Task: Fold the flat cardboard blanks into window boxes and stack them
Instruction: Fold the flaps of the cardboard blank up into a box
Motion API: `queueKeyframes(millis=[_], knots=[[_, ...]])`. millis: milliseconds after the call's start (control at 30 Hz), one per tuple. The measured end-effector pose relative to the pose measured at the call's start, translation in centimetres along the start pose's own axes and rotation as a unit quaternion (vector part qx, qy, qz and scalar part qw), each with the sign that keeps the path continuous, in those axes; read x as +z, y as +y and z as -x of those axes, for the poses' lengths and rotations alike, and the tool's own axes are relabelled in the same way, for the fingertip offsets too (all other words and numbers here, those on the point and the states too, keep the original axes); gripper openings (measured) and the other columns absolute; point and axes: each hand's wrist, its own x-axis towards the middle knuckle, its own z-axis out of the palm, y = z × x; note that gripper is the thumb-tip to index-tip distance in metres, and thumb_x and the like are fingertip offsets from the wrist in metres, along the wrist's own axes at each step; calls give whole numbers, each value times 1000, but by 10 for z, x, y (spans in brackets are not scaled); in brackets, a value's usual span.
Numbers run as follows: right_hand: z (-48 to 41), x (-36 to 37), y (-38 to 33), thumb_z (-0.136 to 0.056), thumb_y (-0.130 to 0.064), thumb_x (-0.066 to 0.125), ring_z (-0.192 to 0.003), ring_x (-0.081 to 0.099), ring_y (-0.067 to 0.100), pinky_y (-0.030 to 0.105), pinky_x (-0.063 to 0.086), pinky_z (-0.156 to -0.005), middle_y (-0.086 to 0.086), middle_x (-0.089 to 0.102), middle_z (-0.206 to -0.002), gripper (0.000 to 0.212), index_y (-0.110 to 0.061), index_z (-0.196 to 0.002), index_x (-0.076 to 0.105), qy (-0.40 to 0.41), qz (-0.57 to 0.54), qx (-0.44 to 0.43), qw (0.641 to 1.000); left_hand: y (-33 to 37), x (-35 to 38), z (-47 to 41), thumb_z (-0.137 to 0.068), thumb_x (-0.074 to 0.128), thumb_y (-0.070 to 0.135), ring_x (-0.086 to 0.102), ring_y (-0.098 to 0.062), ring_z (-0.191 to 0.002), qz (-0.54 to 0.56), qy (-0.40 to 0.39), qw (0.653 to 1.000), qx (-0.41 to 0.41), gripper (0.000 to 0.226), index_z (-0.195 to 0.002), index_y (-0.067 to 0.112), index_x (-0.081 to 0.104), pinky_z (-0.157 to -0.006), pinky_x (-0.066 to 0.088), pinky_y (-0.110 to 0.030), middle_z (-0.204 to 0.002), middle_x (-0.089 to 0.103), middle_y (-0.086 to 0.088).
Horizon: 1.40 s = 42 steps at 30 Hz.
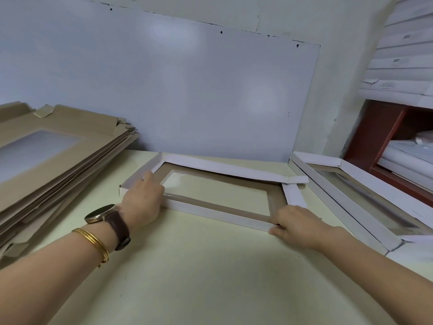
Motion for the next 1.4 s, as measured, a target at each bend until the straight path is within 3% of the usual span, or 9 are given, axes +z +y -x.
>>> queueKeyframes(millis=[233, 367, 533, 700, 833, 933, 1133, 1233, 1400], knots=[[-9, -15, -49, -86, -20, 50, -79, 54, 32, 32, 30, -59, 8, 53, -78, 20, -13, -69, 42, -14, -59, -26, 998, 52, -10, 13, -88, 48, 9, 57, -31, -82, 136, -16, 986, 91, 33, -121, 12, 48, -75, 49, -37, -111, 29, -5], [-20, -19, -82, -80, -12, 50, -65, 46, 28, 31, 34, -55, 5, 42, -69, 23, -14, -65, 33, -38, -131, -17, 991, 78, -15, 19, -96, 46, 28, 56, -26, -101, 208, -62, 972, 87, 24, -115, 15, 54, -85, 45, -33, -116, 54, -5], [-34, -24, -119, -86, -12, 53, -69, 49, 25, 27, 32, -48, 4, 44, -71, 26, -14, -64, 39, -30, -222, 16, 975, 89, -20, 24, -97, 43, 23, 58, -21, -88, 272, -126, 951, 79, 16, -90, 21, 57, -73, 42, -26, -104, 67, -5], [-43, -29, -141, -86, -20, 62, -62, 69, 29, 32, 60, -67, 12, 70, -72, 15, -10, -76, 56, -91, -440, 90, 889, 78, -25, 21, -88, 48, 15, 59, -23, -79, 273, -169, 946, 39, 20, -78, 9, 64, -70, 46, -30, -84, 66, -10], [-43, -31, -140, -87, -16, 65, -78, 72, 31, 36, 58, -86, 16, 72, -82, 14, -3, -85, 60, -128, -527, 78, 836, 68, -23, 19, -82, 55, 19, 56, -18, -66, 275, -183, 944, 5, 24, -83, 1, 71, -60, 44, -26, -72, 64, -7], [-36, -32, -130, -91, -10, 61, -72, 61, 28, 32, 55, -77, 15, 62, -74, 16, -1, -78, 61, -135, -546, 27, 827, 63, -21, 16, -76, 59, 13, 64, -17, -75, 257, -182, 949, 3, 22, -89, 2, 73, -65, 52, -27, -82, 71, -7], [-9, -37, -88, -87, -23, 62, -56, 57, -3, 19, 51, -66, -2, 68, -69, 16, -10, -94, 70, -26, -374, -8, 927, 52, -8, 3, -82, 56, 9, 64, -25, -96, 216, -130, 968, -9, 23, -100, 3, 70, -82, 54, -32, -105, 69, -11], [5, -35, -61, -88, -27, 65, -56, 53, -8, 7, 42, -60, -13, 61, -67, 15, -14, -94, 72, 15, -339, -2, 941, 47, -6, 0, -84, 54, 7, 60, -26, -99, 202, -94, 975, -11, 21, -99, 5, 68, -82, 50, -30, -109, 63, -10], [35, -23, -30, -85, -39, 69, -85, 58, -6, 10, 43, -73, -17, 67, -86, 14, -26, -88, 72, 70, -327, -11, 942, 42, -6, 6, -80, 48, 0, 54, -32, -85, 191, -42, 980, -22, 17, -91, 6, 60, -78, 49, -36, -105, 39, -8]])
